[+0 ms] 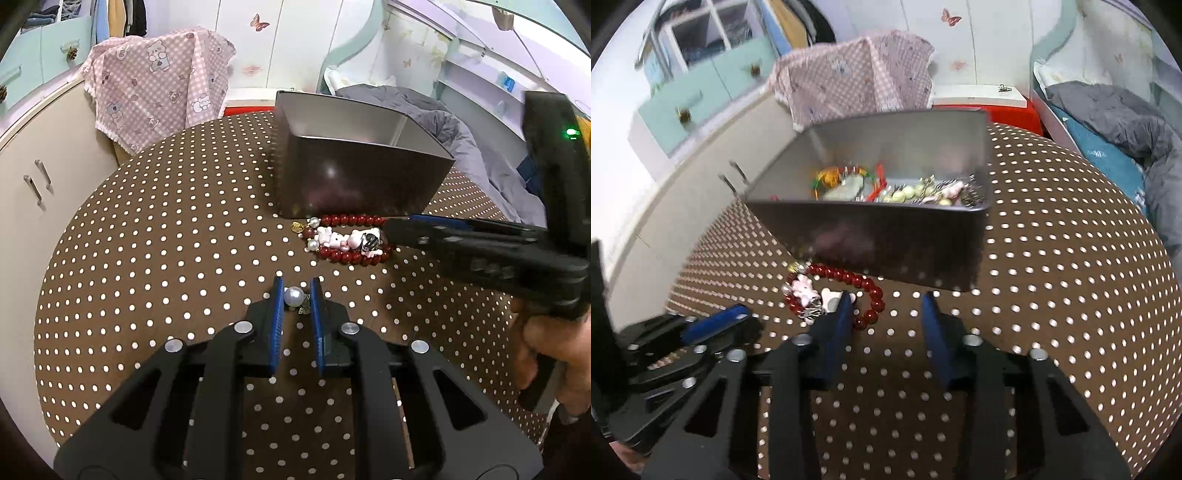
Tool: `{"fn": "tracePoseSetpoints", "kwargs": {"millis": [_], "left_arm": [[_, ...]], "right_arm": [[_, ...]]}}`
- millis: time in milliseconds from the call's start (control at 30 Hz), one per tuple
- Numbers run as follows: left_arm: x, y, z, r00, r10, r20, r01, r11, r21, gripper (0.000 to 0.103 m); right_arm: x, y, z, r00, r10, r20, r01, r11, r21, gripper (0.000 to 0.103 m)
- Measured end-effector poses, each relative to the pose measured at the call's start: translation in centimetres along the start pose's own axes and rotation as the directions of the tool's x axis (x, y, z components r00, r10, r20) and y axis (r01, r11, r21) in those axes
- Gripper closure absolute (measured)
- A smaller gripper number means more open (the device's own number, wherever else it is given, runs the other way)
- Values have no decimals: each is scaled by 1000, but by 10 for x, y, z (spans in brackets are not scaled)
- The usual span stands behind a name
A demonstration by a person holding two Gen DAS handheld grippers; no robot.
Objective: Organize jewelry
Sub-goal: 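Grasp a pearl with the left tool while the right tool grasps the red bead bracelet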
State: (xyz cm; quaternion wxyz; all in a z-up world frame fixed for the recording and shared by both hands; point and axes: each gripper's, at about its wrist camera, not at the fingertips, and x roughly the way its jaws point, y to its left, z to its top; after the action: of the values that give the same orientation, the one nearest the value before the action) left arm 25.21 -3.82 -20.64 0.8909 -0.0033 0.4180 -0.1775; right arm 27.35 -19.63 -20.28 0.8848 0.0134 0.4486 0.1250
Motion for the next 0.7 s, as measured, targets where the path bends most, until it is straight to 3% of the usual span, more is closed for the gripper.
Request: {"fn": "tracePoseSetpoints", "kwargs": {"millis": [100, 167, 267, 400, 700], "left_arm": [[-1, 1, 0, 1000, -2, 4, 2, 1000, -1, 89], [-1, 0, 0, 1000, -6, 7, 6, 1000, 0, 89], [-5, 2, -1, 1000, -7, 16, 7, 1000, -3, 89], [-13, 1, -2, 1000, -6, 31, 6, 1000, -5, 89], [-45, 1, 13, 995, -17, 98, 16, 1000, 11, 89]], "right_arm": [[1, 17, -4, 995, -103, 2, 102, 988, -116, 79], [-3, 22, -9, 995, -99, -6, 96, 984, -148, 97], [-13, 15, -15, 999, -43, -6, 42, 992, -120, 97], [-43, 12, -18, 998, 11, 56, -4, 992, -123, 97], [-102, 12, 3, 987, 47, 156, -21, 986, -165, 97]]}}
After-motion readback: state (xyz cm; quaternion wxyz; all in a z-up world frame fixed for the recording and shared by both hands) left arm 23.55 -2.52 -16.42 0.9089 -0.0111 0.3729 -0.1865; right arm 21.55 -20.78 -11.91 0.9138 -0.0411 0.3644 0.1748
